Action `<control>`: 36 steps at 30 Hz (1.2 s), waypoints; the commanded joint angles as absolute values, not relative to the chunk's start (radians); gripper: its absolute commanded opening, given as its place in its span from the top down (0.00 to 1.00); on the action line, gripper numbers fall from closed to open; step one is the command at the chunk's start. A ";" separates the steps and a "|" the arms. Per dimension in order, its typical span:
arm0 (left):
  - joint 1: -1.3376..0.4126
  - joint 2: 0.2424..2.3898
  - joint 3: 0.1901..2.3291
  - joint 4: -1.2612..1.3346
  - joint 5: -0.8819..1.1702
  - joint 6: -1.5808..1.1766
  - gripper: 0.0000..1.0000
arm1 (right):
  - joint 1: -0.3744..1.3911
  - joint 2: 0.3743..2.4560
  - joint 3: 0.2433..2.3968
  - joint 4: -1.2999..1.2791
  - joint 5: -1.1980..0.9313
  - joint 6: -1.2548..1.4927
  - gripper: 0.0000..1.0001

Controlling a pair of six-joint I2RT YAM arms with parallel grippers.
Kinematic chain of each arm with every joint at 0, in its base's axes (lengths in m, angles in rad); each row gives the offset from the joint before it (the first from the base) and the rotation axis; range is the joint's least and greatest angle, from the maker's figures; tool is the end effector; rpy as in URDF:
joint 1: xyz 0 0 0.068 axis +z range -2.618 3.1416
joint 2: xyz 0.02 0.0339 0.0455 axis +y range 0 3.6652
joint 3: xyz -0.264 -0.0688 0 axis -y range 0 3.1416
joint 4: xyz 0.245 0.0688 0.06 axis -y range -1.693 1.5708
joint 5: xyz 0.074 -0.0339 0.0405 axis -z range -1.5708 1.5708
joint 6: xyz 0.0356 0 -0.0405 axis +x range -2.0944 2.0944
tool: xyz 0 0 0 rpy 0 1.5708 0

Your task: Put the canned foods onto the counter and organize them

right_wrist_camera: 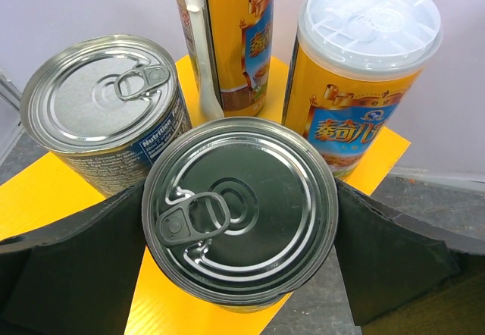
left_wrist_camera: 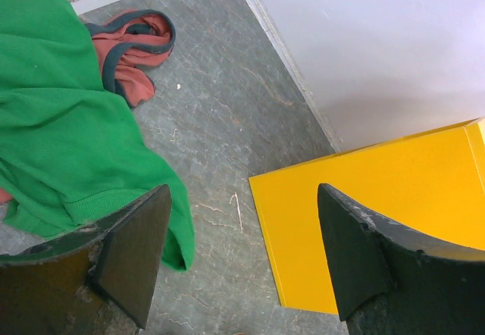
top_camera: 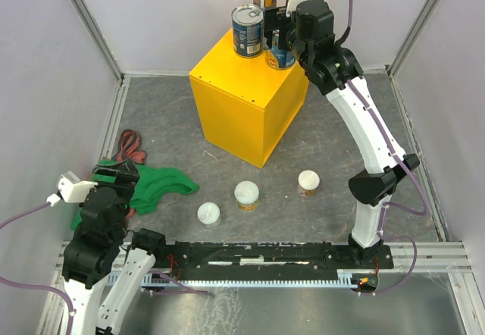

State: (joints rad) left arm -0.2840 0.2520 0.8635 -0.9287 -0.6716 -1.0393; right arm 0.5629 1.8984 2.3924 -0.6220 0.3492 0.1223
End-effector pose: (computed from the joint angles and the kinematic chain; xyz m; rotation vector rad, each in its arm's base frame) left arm 0.0324 0.0136 0.3373 -1.0698 1.4820 -0.3006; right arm 0.3438 0.2025 0.5187 -0.1125 1.6920 0.2167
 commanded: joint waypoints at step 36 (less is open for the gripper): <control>-0.287 0.251 0.879 -0.880 -0.680 -1.063 0.16 | 0.564 1.826 2.487 -0.501 0.308 0.105 0.01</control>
